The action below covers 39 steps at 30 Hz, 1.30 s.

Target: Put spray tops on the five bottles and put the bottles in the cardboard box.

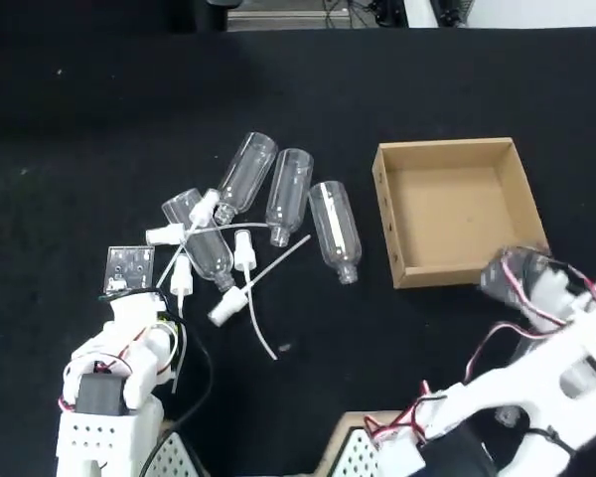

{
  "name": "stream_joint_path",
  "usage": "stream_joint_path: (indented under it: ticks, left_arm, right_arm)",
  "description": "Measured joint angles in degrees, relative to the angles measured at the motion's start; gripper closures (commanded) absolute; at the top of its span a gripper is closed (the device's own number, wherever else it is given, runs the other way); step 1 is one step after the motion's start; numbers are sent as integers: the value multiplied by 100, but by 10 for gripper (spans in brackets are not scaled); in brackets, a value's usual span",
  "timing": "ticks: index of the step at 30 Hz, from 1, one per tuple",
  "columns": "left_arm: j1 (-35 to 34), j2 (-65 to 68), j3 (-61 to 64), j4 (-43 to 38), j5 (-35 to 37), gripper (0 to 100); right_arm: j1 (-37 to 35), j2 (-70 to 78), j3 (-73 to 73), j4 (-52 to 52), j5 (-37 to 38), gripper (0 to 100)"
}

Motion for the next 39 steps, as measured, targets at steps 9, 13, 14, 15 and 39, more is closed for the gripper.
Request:
stream_joint_path:
  ticks: [9, 13, 14, 15, 39]
  left_arm:
    - [0, 0, 0, 0, 0, 970]
    - [0, 0, 0, 0, 0, 970]
    - [0, 0, 0, 0, 0, 970]
    - [0, 0, 0, 0, 0, 970]
    - [0, 0, 0, 0, 0, 970]
  right_arm:
    - [466, 0, 1468, -1758, 3297, 730]
    - [308, 0, 1705, -2013, 3349, 730]
    - [255, -9, 1758, -2031, 3349, 730]
    - [202, -9, 1820, -2048, 3367, 730]
    - [-651, -62, 2971, -2136, 1679, 962]
